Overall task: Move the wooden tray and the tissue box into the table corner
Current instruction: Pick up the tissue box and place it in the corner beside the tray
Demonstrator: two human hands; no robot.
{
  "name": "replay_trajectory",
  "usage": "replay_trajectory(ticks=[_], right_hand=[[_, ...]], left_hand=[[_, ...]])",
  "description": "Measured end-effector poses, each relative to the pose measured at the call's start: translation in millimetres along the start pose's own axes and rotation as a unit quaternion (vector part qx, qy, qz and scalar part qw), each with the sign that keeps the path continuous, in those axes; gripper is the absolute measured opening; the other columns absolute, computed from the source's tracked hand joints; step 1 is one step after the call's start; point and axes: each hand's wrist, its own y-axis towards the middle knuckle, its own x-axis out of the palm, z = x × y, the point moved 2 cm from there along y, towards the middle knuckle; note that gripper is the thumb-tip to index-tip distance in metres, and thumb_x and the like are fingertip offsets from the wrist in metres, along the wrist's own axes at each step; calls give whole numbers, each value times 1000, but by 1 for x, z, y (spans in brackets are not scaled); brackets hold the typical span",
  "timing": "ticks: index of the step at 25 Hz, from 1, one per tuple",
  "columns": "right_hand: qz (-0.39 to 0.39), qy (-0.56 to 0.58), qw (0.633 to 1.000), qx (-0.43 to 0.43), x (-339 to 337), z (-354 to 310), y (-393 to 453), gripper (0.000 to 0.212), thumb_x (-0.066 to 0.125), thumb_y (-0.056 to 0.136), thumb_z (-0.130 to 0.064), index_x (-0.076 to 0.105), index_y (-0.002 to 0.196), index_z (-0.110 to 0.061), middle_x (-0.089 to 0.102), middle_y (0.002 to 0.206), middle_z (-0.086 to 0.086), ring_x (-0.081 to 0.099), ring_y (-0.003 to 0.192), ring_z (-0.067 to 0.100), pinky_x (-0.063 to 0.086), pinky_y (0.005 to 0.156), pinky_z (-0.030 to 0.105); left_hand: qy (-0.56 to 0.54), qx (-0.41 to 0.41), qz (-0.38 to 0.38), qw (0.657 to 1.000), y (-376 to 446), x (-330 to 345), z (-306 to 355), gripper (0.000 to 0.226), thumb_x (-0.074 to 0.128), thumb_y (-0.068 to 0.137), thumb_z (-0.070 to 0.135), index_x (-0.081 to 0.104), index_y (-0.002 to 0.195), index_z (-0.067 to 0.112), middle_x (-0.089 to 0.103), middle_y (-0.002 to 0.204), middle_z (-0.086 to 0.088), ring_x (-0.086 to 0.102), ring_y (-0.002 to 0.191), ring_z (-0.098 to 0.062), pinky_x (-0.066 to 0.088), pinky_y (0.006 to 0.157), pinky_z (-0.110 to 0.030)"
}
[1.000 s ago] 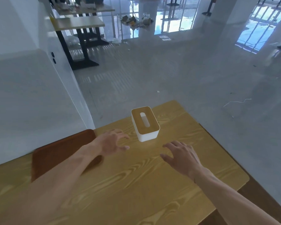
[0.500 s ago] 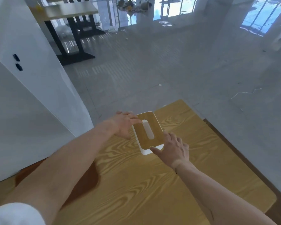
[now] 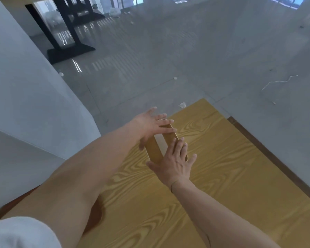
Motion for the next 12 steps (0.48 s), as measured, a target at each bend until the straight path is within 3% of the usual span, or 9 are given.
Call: replay_trajectory(ticks=[5,12], right_hand=[[4,8,1000,-12,9,4,2,133,49,70,-85,-18,154,-6,-18,165,18,-13,152,35,2,118,64],[-65,-50,993,-80,-15,11,13,144,80,60,-63,-13,155,-8,-1,165,14,-1,151,35,6,119,62]], left_hand=[[-19,3,12,1000,1,5,0,148,90,51,56,-17,151,41,-6,167,1,-2,152,-24,4,120,-58],[-62,-72,0,996,-25,7,25,139,84,54,66,-4,155,27,19,159,-12,23,144,-32,15,119,-53]])
